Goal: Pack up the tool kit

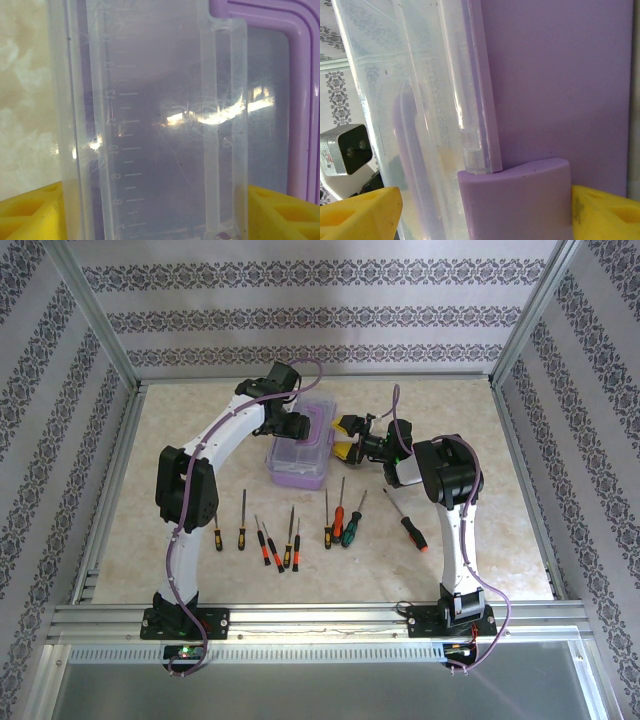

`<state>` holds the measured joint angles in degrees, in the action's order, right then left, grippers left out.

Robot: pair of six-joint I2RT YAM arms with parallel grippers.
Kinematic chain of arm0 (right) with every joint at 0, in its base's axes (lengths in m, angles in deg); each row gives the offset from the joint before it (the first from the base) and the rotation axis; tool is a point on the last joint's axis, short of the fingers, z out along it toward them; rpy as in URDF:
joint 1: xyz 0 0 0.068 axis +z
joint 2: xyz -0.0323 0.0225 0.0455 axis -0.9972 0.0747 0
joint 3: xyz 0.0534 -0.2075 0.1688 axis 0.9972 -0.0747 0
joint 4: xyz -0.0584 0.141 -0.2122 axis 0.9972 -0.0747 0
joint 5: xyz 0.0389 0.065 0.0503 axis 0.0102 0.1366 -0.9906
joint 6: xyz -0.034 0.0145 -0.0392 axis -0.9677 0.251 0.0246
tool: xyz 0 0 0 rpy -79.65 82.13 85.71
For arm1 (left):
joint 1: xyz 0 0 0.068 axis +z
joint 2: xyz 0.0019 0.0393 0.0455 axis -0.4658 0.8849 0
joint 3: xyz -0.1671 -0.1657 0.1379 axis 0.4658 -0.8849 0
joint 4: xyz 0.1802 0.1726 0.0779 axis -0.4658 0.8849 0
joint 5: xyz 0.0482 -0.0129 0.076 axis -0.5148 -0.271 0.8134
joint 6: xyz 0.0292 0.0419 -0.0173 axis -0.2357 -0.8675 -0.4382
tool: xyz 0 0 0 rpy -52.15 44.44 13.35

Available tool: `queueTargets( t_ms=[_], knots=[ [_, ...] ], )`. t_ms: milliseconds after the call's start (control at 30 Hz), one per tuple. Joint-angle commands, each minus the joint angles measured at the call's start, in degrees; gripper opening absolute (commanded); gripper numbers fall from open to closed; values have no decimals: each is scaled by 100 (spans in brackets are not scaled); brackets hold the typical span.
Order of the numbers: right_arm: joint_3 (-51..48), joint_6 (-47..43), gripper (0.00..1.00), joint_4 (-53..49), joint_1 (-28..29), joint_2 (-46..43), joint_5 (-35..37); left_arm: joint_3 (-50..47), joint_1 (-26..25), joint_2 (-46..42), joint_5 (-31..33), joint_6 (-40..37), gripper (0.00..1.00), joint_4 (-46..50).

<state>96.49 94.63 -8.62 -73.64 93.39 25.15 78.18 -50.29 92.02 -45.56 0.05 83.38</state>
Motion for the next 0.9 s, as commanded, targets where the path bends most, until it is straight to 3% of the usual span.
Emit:
queueTargets(
  t_ms=[0,467,700,867],
  knots=[
    [43,-23,81,924,-195,-758,-151,-387,11,751,1277,-281,69,1173],
    [-564,-273,76,782,-558,-1050,-156,-178,7,796,1114,-306,69,1222],
    [-344,-760,88,288,-284,-610,-387,-292,8,764,713,-583,69,1092],
    [-116,-858,91,193,-105,-157,-540,-426,11,706,473,-930,69,976]
  ],
)
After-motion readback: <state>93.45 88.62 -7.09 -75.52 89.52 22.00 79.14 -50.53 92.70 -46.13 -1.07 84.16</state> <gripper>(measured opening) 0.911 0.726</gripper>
